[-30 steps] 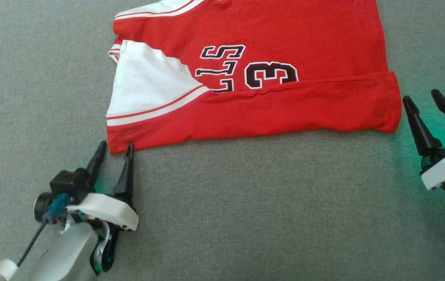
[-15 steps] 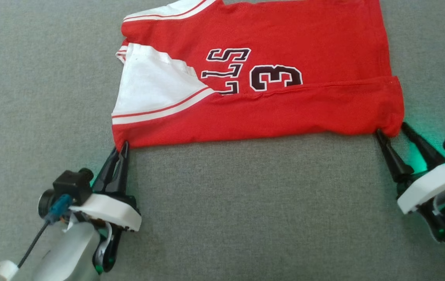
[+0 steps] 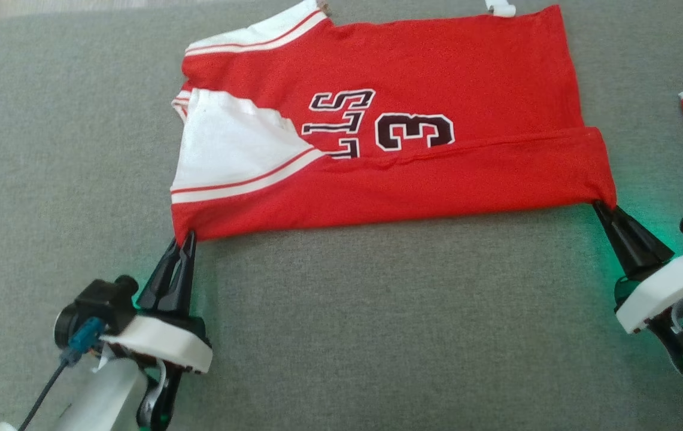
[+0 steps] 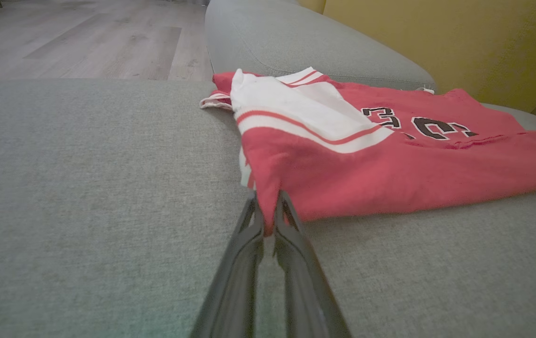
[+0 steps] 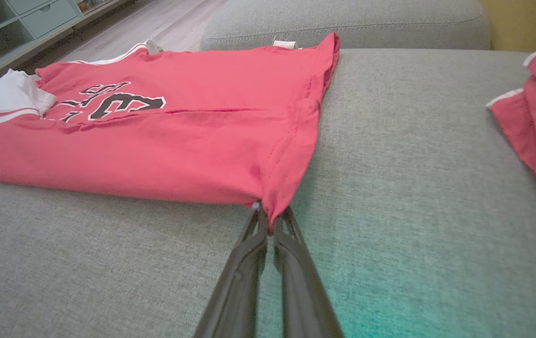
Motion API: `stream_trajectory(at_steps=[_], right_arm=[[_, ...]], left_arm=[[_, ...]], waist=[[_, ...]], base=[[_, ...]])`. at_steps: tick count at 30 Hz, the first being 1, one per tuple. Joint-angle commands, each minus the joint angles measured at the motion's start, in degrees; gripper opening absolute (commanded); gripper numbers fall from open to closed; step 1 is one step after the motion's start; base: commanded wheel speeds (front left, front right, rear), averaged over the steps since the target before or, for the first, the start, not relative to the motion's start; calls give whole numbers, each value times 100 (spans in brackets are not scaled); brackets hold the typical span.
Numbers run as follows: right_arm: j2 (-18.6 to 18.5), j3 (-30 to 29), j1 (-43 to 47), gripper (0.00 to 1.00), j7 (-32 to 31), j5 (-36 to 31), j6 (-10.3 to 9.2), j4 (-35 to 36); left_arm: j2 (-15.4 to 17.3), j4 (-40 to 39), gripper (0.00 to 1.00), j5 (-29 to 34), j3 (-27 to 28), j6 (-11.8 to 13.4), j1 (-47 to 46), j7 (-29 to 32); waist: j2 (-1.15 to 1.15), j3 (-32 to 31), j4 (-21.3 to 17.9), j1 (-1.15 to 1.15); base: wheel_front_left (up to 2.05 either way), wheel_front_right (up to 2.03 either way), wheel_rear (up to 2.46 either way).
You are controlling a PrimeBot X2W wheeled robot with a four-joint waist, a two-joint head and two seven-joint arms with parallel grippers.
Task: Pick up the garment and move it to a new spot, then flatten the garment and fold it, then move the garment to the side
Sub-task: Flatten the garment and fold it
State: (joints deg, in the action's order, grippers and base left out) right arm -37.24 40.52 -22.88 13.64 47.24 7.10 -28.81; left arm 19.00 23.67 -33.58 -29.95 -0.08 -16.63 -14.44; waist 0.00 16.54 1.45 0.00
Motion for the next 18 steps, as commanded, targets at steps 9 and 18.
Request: stream_trajectory(at_steps=[9,18], right_arm=[[-445,-145,367,0,129,185,39,128],[-527,-712,1368,0,134,171,39,442]], left_arm=[[246,-451,0,63,231,-117,405,-55],[453,-1144,0,-106,115,-47,1314,106]], waist=[[0,-294,-137,0],[0,-562,-138,0]], base=[[0,0,0],[0,0,0]])
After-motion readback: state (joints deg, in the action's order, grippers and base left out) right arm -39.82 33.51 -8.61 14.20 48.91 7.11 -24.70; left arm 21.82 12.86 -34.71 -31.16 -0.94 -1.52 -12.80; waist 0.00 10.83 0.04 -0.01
